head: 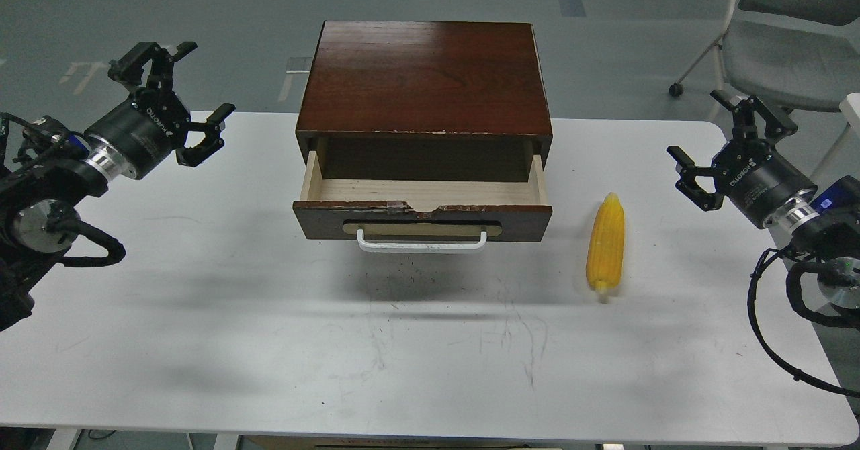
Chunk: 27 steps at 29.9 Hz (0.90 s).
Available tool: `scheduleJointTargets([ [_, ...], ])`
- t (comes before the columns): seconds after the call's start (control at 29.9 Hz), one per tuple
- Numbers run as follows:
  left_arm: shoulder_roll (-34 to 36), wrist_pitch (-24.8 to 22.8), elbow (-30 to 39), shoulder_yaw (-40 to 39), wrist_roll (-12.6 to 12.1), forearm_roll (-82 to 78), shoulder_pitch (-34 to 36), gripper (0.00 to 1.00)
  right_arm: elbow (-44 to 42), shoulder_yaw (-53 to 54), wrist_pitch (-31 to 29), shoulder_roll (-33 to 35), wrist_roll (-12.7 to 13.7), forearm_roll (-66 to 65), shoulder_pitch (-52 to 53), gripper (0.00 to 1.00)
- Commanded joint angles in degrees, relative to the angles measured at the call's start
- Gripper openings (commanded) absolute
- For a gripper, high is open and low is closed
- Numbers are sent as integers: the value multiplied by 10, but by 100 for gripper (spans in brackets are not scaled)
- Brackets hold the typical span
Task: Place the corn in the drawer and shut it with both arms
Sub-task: 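Move the right gripper toward the yellow corn cob beside the drawer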
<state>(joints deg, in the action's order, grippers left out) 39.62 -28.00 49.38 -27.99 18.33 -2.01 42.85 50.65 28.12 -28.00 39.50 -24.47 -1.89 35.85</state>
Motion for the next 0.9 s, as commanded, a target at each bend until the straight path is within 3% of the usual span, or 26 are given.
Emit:
scheduleJointTargets([
  [0.0,2,0,5,-15,4,-2,-5,100,1,-1,0,0,-1,0,0,100],
  [0.23,4,0,-8,-19,0,-2,6,100,13,-10,0,14,-2,-42,12,100],
  [0.5,0,0,-27,-19,10,-34,23,100,46,-64,0,80,-9,-401,108,100],
  [0.64,-1,0,-27,-17,32,-36,24,100,40,-117,0,77,-10,-506,132,100],
  [0.87,-7,0,-23,-17,35,-36,22,100,-11,-260,0,27,-10,-553,183,100],
])
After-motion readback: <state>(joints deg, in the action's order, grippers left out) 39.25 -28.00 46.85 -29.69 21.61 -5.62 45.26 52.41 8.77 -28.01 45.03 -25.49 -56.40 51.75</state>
